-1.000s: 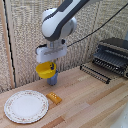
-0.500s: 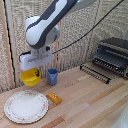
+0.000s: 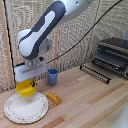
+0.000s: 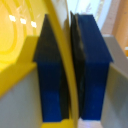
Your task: Notice the yellow vessel located before you. Bring your fastener close to the yellow vessel and smoothly hold it. Transfer the yellow vessel above the white plating and let go of your hold on it, then set the vessel on the plating.
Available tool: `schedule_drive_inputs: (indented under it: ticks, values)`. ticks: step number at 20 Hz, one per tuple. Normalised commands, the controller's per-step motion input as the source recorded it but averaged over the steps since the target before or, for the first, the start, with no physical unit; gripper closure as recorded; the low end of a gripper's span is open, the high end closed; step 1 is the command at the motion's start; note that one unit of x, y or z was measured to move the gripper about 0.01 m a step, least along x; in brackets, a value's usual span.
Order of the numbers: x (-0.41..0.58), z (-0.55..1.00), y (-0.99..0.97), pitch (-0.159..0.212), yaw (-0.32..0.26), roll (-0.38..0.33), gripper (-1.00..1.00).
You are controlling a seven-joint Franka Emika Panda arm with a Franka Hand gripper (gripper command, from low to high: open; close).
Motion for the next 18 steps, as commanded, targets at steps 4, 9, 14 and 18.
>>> schedule_drive_inputs:
  ticks: [4,9,14,18]
  values:
    - [0.014,-0.37,0.25,0.0,0.095,-0.043,-1.0]
    - [0.13,-0.32,0.13,-0.017,0.085,-0.017,-1.0]
    - [0.147,0.11,-0.05,0.022,0.057,0.01,-1.0]
    - [0.129,0.86,-0.21,0.027,0.027,0.047,-1.0]
